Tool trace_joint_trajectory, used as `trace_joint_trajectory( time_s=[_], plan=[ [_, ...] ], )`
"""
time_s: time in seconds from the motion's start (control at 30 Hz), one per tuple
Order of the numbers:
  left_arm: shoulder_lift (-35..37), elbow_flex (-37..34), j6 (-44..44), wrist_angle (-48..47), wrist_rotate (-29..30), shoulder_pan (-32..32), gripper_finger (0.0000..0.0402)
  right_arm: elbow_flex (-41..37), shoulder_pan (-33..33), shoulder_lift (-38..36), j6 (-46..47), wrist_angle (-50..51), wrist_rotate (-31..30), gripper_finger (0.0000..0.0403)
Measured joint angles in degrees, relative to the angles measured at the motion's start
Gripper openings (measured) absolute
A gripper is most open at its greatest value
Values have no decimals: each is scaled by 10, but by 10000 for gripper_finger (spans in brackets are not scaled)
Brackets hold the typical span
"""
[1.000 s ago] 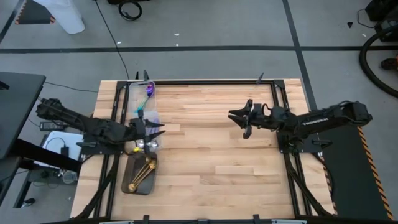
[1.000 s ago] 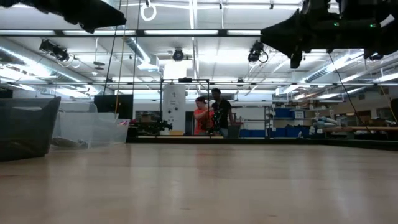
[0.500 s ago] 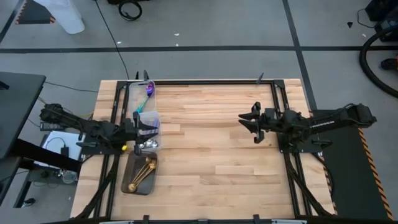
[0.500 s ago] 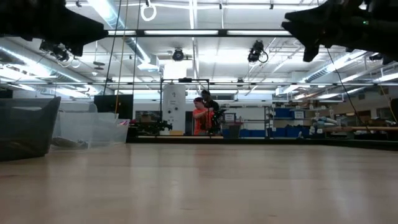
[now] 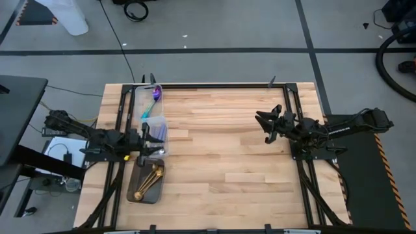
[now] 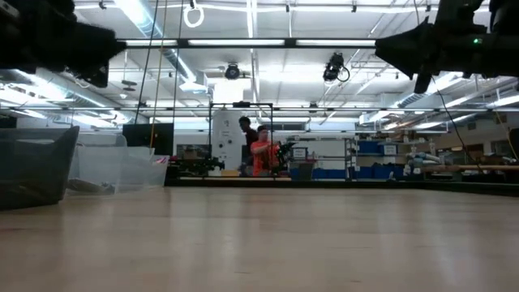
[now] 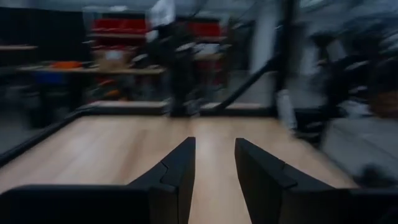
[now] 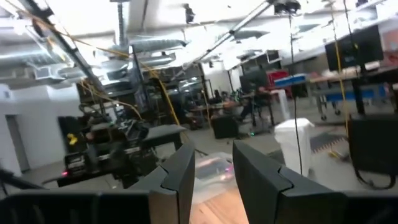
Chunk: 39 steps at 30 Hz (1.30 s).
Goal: Sort silverware by color (type)
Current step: Return to Home Position
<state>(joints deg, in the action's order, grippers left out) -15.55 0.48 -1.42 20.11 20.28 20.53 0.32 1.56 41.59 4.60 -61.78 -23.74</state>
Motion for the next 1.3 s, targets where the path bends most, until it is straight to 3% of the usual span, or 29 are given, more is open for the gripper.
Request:
trace_joint_trajectory(
  time_s=[0.17, 0.4, 1.3],
  plan=[
    [2, 0, -10, 31, -66, 0, 120, 0, 0, 0, 36, 16, -6, 119],
    [2, 0, 19, 62, -19, -1, 120, 0, 0, 0, 38, 18, -6, 119],
    [2, 0, 21, 36, -15, -1, 121, 0, 0, 0, 38, 19, -6, 119]
  ],
)
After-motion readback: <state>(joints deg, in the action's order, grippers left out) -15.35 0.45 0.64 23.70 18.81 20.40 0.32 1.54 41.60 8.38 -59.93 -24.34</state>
